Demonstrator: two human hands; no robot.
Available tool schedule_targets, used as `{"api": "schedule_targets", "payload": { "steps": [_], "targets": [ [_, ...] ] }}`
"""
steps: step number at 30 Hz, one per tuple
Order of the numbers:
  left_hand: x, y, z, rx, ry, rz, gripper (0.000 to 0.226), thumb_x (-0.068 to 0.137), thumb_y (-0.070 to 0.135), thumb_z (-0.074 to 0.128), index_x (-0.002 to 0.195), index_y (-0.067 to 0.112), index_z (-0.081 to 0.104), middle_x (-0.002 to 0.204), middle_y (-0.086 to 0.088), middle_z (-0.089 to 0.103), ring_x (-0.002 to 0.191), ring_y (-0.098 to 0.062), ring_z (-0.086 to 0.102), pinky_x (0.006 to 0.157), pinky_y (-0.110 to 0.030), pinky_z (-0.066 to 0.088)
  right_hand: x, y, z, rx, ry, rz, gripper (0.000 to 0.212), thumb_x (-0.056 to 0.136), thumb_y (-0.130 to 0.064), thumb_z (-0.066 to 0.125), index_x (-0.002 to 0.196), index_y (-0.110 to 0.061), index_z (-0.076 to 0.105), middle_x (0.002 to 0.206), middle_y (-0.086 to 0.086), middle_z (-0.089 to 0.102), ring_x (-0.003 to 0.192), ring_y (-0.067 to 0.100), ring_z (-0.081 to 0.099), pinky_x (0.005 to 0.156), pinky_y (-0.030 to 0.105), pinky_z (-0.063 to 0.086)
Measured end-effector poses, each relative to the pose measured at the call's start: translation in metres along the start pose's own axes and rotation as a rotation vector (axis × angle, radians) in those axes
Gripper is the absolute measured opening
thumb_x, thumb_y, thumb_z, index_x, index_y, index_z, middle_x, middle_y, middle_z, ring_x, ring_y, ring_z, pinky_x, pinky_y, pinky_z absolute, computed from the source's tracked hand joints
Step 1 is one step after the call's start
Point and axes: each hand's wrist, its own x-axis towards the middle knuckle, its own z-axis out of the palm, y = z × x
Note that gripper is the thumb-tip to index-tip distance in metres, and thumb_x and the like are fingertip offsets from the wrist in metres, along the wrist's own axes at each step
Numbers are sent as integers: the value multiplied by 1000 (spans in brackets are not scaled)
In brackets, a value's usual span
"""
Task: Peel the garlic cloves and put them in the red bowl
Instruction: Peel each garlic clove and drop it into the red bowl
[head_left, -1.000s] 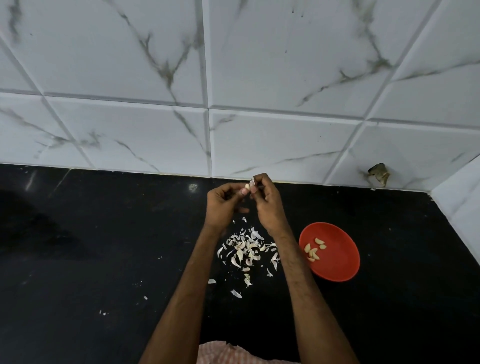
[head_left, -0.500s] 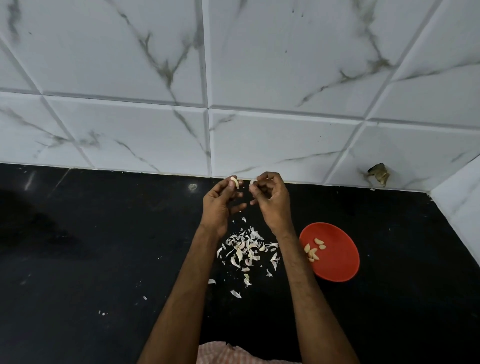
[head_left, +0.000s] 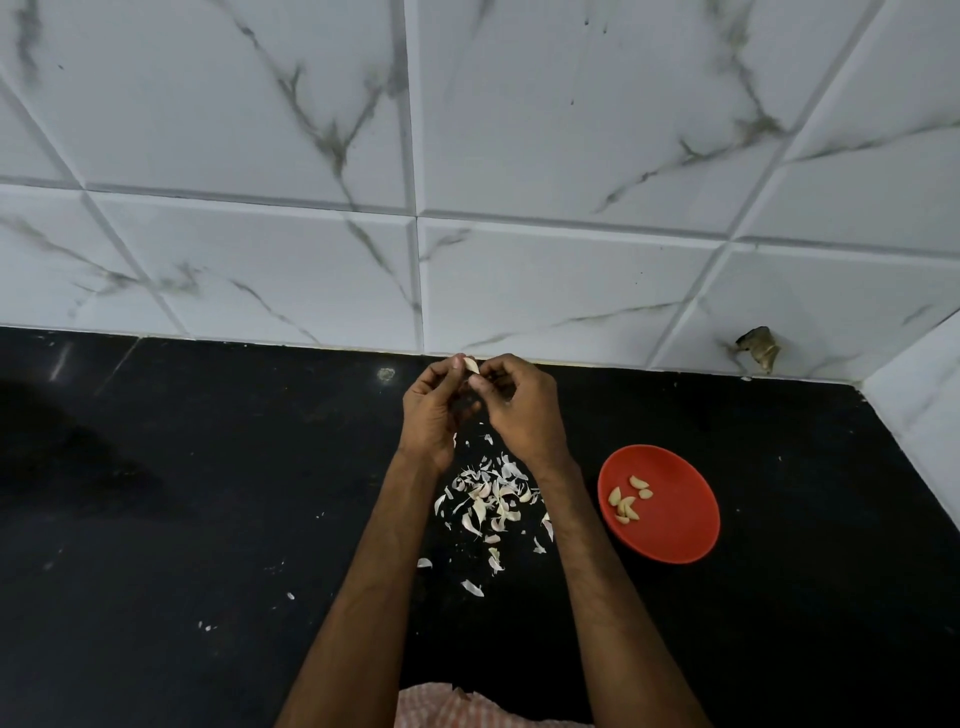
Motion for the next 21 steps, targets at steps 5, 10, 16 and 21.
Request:
{"api": "schedule_targets", "payload": {
  "steps": [5, 10, 16, 21],
  "targets": [
    [-2, 1, 1, 52, -14, 36, 15, 81, 25, 75, 88, 15, 65, 86, -2, 68, 75, -14, 66, 64, -27, 53, 0, -1, -1, -68, 4, -49, 2, 93, -10, 69, 94, -8, 70, 84, 1, 70, 78, 10, 67, 74, 36, 58],
    [-4, 4, 2, 104, -3, 84, 16, 80, 25, 74, 85, 16, 62, 82, 0, 69, 71, -11, 66, 63, -28, 52, 0, -3, -5, -94, -51, -29, 11, 95, -9, 63, 95, -6, 74, 81, 1, 72, 71, 12, 67, 69, 39, 57],
    [-6, 5, 1, 254, -23, 165, 11, 90, 15, 71, 84, 14, 61, 78, 0, 71, 68, -14, 66, 56, -28, 51, -2, -5, -6, -58, 14, 19, 12, 90, -14, 68, 83, -8, 75, 68, -3, 70, 59, 10, 64, 60, 36, 55],
    [-6, 5, 0, 315, -16, 192, 12, 94, 11, 68, 85, 12, 59, 77, -2, 69, 65, -11, 66, 49, -26, 50, -4, -7, -7, -28, 1, 5, 10, 88, -10, 70, 81, -6, 74, 65, -2, 68, 56, 11, 61, 58, 33, 54]
  ]
}}
